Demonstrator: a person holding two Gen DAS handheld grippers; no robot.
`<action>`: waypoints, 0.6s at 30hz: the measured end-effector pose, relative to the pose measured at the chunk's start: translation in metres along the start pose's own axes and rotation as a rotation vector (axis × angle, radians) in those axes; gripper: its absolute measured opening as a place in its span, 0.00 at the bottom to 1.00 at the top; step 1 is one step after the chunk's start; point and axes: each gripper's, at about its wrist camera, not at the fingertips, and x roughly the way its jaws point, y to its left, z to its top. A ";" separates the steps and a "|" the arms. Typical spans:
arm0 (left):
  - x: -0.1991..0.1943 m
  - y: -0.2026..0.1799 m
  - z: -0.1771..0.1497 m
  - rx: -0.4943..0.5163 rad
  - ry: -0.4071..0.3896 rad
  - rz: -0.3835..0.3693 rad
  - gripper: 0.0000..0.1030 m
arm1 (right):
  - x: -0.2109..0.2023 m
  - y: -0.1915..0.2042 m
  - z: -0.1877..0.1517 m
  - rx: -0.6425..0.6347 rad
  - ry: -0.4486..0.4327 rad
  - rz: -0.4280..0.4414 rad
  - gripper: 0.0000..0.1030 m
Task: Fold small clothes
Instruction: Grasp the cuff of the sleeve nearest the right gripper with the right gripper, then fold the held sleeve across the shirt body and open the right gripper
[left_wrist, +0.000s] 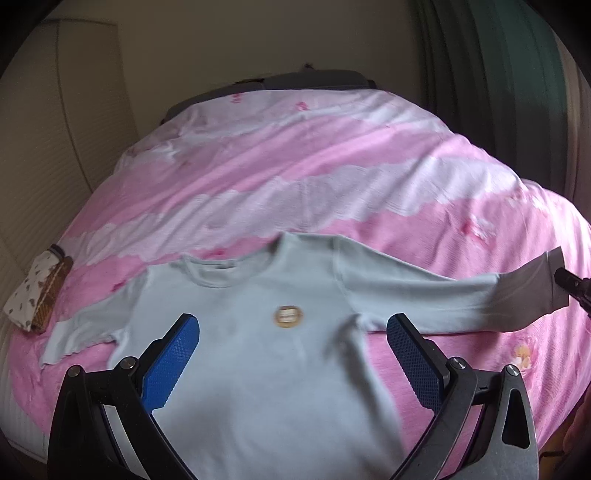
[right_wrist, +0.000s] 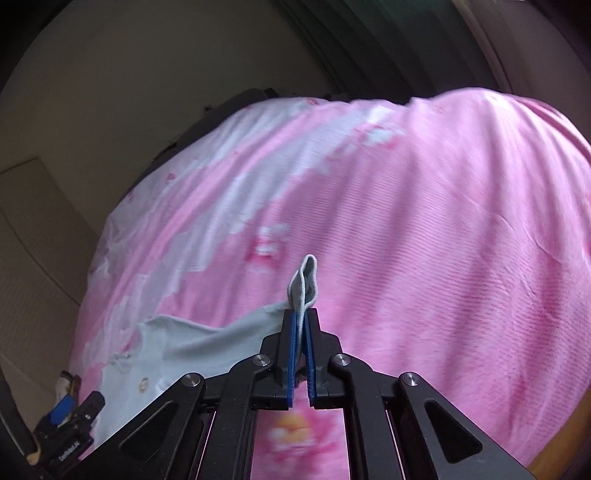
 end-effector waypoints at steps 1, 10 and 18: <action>-0.002 0.008 0.000 -0.009 -0.001 0.004 1.00 | -0.002 0.012 0.000 -0.015 -0.003 0.010 0.06; -0.022 0.128 -0.006 -0.128 -0.016 0.080 1.00 | -0.003 0.145 -0.014 -0.170 -0.028 0.100 0.06; -0.033 0.231 -0.023 -0.201 -0.017 0.173 1.00 | 0.030 0.268 -0.053 -0.306 -0.005 0.201 0.06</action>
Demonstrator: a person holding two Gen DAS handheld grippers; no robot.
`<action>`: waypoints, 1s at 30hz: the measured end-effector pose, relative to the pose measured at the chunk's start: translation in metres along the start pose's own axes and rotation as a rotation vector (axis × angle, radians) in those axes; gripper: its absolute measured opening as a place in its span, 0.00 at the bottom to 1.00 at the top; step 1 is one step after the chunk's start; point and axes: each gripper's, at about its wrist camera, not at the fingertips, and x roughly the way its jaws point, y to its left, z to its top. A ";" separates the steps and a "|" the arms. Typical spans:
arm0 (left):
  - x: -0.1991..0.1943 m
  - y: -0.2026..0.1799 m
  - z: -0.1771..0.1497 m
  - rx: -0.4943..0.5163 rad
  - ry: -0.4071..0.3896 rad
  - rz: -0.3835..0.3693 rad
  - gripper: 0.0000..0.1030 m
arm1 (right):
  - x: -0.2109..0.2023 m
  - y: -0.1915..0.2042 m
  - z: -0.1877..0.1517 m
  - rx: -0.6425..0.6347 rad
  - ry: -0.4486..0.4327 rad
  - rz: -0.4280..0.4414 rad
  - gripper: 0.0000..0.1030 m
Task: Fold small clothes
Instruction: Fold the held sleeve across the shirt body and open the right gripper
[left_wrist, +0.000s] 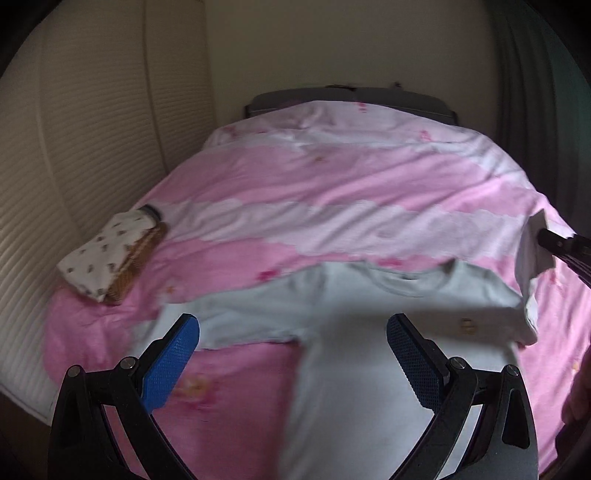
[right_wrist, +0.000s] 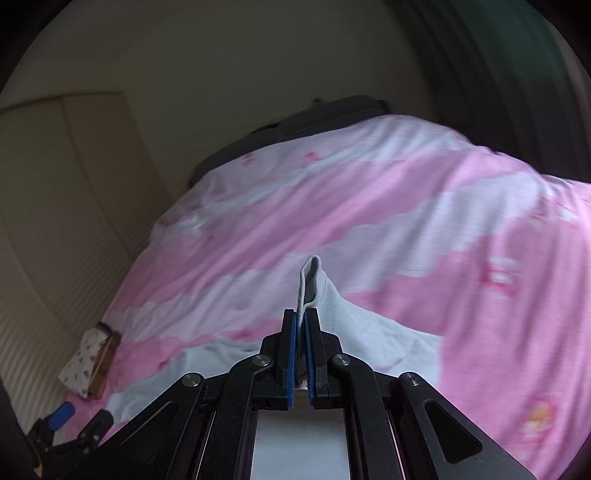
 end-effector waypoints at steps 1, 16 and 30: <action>0.001 0.012 -0.001 -0.010 0.003 0.011 1.00 | 0.010 0.015 -0.003 -0.018 0.011 0.015 0.06; 0.045 0.095 -0.027 -0.066 0.105 0.052 1.00 | 0.150 0.149 -0.096 -0.186 0.264 0.016 0.06; 0.051 0.101 -0.033 -0.084 0.124 0.050 1.00 | 0.151 0.156 -0.124 -0.237 0.312 0.064 0.33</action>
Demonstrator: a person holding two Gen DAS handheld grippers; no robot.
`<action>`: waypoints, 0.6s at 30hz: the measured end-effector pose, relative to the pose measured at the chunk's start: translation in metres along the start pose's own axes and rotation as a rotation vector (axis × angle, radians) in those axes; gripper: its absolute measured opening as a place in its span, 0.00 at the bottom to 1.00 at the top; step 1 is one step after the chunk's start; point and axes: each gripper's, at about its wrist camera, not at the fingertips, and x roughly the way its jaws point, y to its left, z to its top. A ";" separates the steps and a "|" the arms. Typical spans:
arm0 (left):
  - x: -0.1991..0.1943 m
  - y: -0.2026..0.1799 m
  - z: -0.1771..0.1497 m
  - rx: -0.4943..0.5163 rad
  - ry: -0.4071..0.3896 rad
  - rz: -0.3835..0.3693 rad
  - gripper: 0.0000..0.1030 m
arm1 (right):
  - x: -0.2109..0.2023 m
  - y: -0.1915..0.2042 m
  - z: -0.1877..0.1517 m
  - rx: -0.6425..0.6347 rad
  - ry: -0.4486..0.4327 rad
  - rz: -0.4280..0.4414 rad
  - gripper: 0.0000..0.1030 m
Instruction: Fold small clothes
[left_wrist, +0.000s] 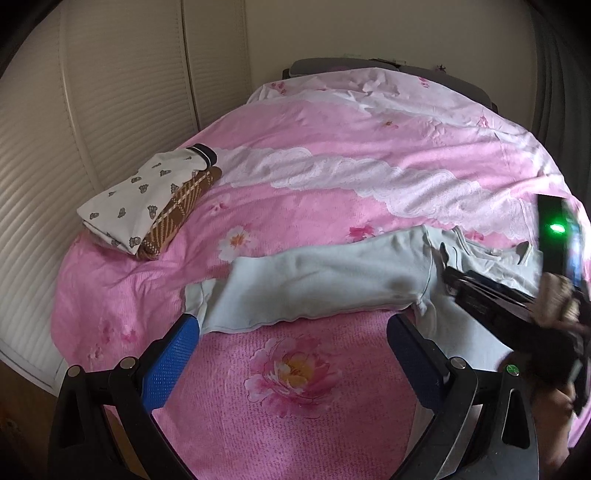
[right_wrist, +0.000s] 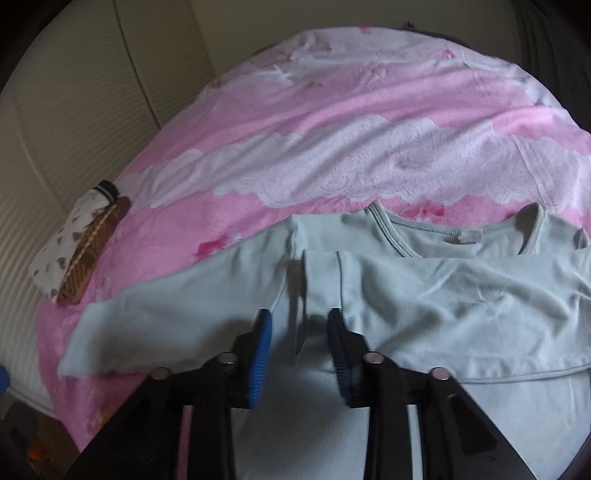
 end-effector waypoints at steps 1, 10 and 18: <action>0.000 -0.001 0.000 0.000 -0.001 -0.002 1.00 | -0.009 -0.003 -0.001 -0.005 -0.016 0.002 0.33; 0.008 -0.052 0.008 0.038 -0.010 -0.065 1.00 | -0.089 -0.083 -0.016 0.052 -0.124 -0.171 0.33; 0.029 -0.130 0.012 0.116 -0.002 -0.128 1.00 | -0.104 -0.180 -0.038 0.162 -0.059 -0.315 0.33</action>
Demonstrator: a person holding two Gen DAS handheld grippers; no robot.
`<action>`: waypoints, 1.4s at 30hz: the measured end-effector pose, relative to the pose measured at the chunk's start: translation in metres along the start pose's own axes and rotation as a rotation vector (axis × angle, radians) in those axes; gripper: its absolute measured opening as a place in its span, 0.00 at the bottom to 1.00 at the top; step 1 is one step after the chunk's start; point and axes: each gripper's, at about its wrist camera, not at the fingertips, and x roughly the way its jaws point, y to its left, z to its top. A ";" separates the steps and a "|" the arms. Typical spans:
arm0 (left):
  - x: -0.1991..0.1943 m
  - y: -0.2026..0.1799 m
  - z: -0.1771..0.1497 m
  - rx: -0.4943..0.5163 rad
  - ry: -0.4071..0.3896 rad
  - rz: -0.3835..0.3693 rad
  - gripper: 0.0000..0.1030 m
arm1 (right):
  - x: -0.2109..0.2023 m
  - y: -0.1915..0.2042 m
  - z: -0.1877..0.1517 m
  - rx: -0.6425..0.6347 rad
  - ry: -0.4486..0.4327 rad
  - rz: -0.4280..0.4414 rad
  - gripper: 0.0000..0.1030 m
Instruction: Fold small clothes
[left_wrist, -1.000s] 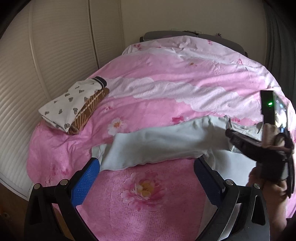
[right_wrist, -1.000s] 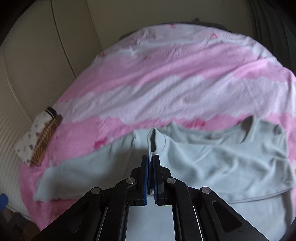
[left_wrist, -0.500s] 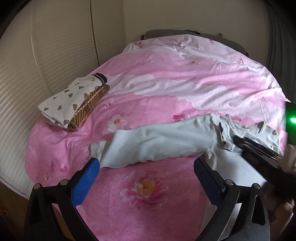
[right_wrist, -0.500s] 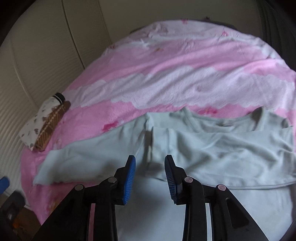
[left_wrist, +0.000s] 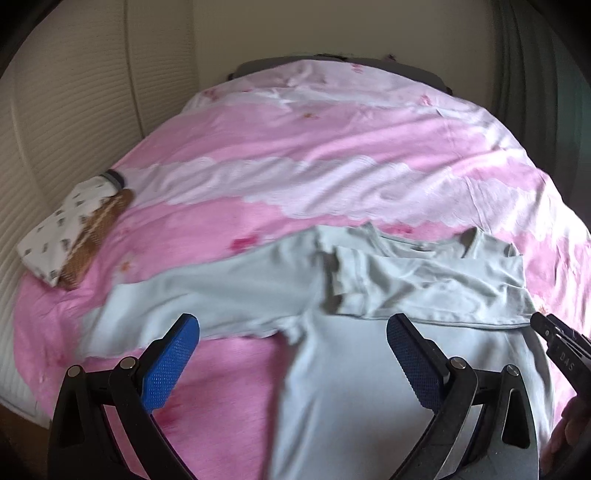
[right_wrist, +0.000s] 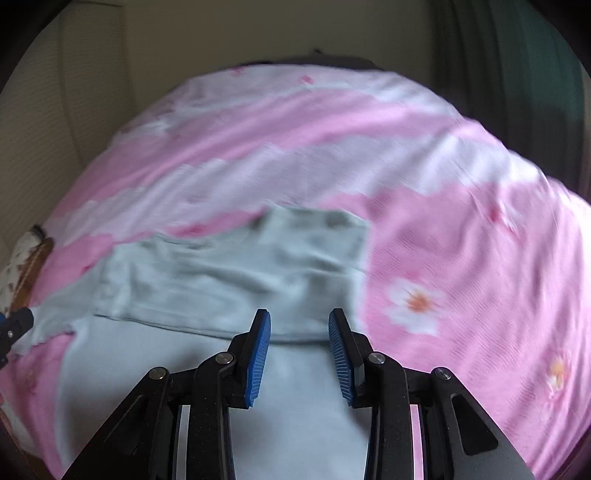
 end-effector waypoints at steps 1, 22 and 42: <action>0.005 -0.006 0.001 0.008 0.003 0.000 1.00 | 0.004 -0.008 -0.001 0.014 0.010 -0.002 0.33; 0.080 0.002 0.000 -0.001 0.097 0.123 1.00 | 0.033 -0.029 -0.026 -0.037 0.061 -0.120 0.36; 0.082 -0.020 0.004 0.029 0.131 -0.116 0.55 | 0.003 -0.033 -0.012 0.032 -0.022 -0.070 0.39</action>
